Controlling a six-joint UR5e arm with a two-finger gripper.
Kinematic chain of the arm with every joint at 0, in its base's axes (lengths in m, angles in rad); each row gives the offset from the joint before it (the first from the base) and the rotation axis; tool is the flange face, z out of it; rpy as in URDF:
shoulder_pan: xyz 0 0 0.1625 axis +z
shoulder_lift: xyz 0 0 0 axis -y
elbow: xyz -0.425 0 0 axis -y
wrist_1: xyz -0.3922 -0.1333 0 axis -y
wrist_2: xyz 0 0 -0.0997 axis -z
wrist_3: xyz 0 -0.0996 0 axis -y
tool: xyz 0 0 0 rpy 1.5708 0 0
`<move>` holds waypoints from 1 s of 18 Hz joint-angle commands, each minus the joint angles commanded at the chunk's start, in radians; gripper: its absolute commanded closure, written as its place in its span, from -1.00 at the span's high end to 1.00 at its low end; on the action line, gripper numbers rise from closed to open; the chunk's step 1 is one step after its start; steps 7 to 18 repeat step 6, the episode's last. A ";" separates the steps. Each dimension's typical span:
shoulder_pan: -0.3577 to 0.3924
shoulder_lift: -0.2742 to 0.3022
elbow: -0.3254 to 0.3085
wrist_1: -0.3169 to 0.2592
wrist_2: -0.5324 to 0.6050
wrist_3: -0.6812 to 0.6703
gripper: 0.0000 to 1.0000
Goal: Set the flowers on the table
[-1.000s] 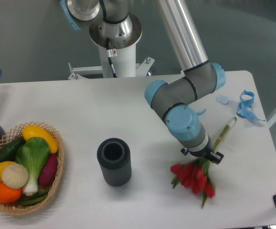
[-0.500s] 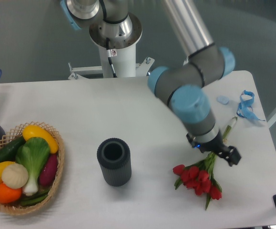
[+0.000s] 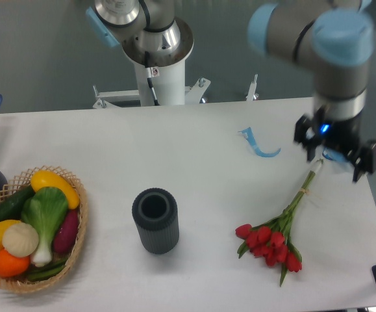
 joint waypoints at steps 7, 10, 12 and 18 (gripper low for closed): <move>0.092 0.057 -0.068 -0.009 -0.084 0.145 1.00; 0.092 0.057 -0.068 -0.009 -0.084 0.145 1.00; 0.092 0.057 -0.068 -0.009 -0.084 0.145 1.00; 0.092 0.057 -0.068 -0.009 -0.084 0.145 1.00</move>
